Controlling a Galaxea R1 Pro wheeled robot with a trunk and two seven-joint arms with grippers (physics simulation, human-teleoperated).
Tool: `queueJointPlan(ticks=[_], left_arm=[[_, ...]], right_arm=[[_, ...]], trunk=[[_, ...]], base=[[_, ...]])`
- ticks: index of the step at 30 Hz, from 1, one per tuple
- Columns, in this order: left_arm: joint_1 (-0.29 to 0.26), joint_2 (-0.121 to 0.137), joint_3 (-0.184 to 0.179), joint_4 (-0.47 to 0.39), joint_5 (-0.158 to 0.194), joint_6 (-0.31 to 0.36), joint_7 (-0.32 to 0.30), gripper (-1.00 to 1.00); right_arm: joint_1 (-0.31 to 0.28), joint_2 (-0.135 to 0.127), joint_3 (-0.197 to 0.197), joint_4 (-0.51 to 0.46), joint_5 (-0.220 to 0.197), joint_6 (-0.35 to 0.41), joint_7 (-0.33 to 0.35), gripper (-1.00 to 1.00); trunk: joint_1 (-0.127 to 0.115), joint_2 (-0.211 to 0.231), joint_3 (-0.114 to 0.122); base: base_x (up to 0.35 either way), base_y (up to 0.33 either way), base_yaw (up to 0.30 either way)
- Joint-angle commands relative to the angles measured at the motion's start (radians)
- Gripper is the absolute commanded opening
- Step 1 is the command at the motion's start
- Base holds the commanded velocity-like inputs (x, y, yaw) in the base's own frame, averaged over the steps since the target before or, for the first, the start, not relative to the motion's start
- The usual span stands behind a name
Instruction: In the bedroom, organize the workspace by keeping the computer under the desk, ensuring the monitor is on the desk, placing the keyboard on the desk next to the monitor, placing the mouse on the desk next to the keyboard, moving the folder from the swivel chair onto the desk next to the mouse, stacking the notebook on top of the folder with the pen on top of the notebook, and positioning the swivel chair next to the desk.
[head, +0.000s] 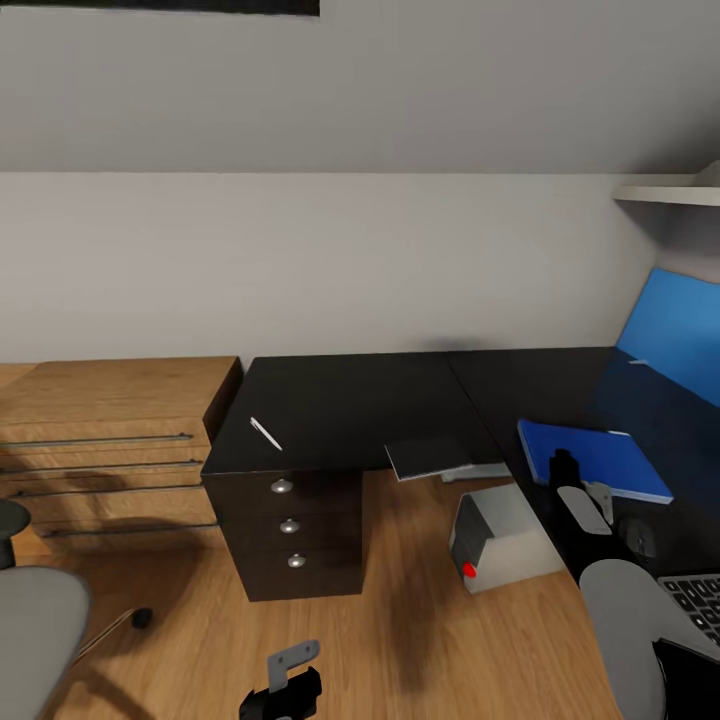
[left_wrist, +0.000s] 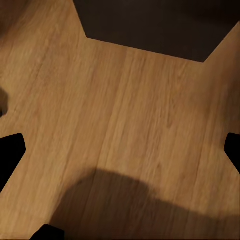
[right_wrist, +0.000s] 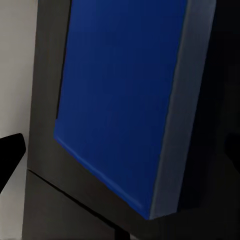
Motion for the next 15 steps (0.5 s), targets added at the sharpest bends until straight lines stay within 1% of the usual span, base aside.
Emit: queueJointPlan(ticks=[1, 4, 12, 14, 15], left_arm=[[-0.001, 0.001, -0.004, -0.001, 0.008, -0.004, 0.005, 1.0], [-0.001, 0.001, -0.005, -0.001, 0.008, -0.004, 0.004, 1.0], [-0.001, 0.001, -0.005, 0.0, 0.009, -0.004, 0.004, 1.0], [-0.001, 0.001, -0.005, 0.0, 0.009, -0.004, 0.004, 1.0], [-0.001, 0.001, -0.005, 0.0, 0.009, -0.004, 0.004, 1.0]], right_arm=[[0.0, 0.0, 0.002, -0.001, -0.01, -0.005, -0.002, 1.0], [0.0, 0.0, 0.003, -0.001, -0.01, -0.005, -0.002, 1.0], [0.0, 0.001, 0.004, -0.002, -0.009, -0.005, -0.002, 1.0], [0.0, 0.001, 0.008, -0.002, -0.009, -0.005, -0.001, 1.0], [0.0, 0.001, 0.016, -0.003, -0.009, -0.005, -0.001, 1.0]], trunk=[[0.0, -0.001, -0.001], [0.0, -0.001, -0.001], [-0.031, 0.055, 0.024], [-0.038, 0.069, 0.03], [-0.042, 0.076, 0.034]], base=[[-0.02, 0.0, 0.0], [-0.009, 0.0, 0.0], [-0.001, 0.0, 0.0], [0.0, 0.0, 0.0], [0.0, 0.0, 0.0]])
